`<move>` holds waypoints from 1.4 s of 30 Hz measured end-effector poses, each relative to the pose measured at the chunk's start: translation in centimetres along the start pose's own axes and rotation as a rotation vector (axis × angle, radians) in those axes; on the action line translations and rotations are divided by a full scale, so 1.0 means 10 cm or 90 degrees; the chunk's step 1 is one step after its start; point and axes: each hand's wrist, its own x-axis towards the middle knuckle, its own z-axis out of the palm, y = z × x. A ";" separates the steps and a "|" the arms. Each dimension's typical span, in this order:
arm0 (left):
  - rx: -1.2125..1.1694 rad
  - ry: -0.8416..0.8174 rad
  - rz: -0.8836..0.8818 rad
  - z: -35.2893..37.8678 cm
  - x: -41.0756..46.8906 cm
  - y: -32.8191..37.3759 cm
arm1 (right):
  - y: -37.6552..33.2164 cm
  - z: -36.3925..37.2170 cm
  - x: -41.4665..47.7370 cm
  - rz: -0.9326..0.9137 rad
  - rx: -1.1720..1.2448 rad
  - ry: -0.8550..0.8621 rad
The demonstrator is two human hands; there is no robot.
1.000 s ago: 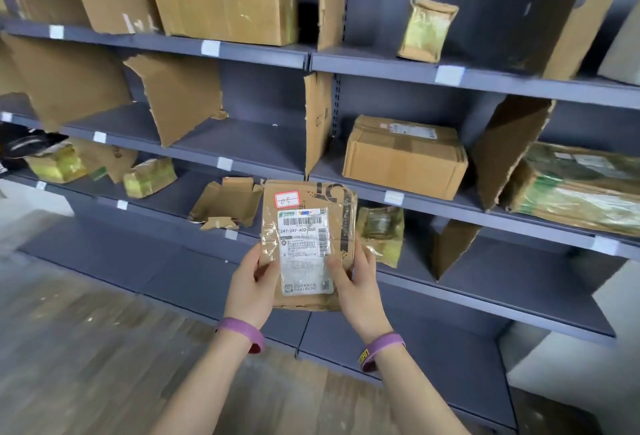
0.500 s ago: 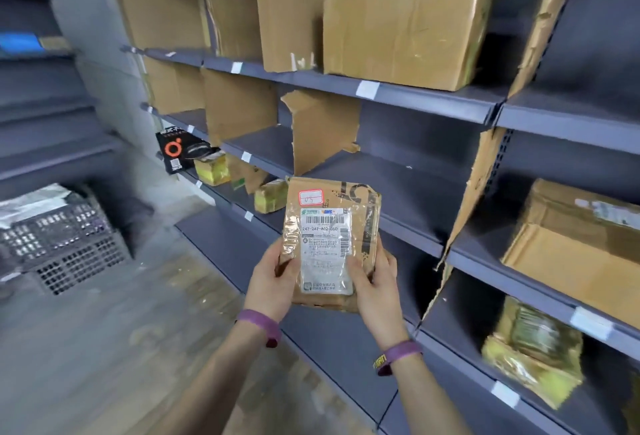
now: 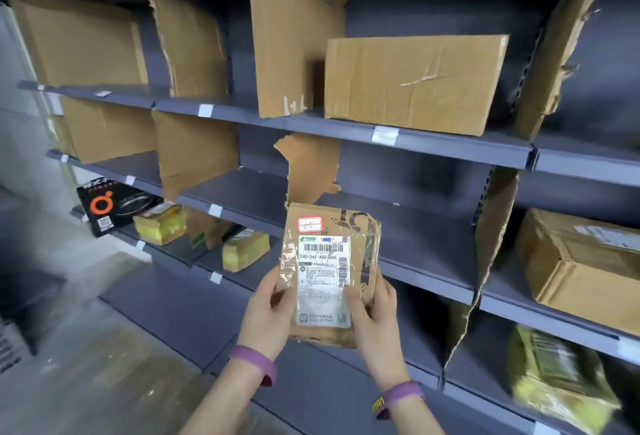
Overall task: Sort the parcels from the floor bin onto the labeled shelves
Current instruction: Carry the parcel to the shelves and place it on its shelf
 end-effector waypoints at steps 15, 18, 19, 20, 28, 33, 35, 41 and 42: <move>0.052 -0.049 -0.015 -1.72 0.88 -0.27 | -0.29 1.86 0.28 0.014 -0.028 0.011; 0.037 -0.015 -0.011 -2.03 1.12 -0.33 | -0.34 2.23 0.47 0.003 -0.020 -0.022; 0.034 0.002 -0.010 -2.12 1.21 -0.35 | -0.35 2.34 0.54 -0.011 -0.015 -0.037; 0.032 0.019 -0.007 -2.19 1.32 -0.37 | -0.36 2.46 0.62 -0.026 -0.007 -0.052; 0.036 0.092 0.017 -2.64 2.23 -0.59 | -0.20 3.32 1.43 -0.028 0.069 -0.092; 0.061 0.138 0.030 -2.95 2.75 -0.68 | -0.13 3.83 1.90 -0.042 0.105 -0.128; 0.062 0.172 0.040 -3.09 2.91 -0.70 | -0.14 4.04 2.06 -0.048 0.110 -0.141; 0.055 0.235 0.039 -3.70 3.34 -0.84 | -0.23 4.79 2.38 -0.079 0.102 -0.194; 0.054 0.246 0.041 -3.83 3.41 -0.88 | -0.24 4.93 2.42 -0.080 0.101 -0.203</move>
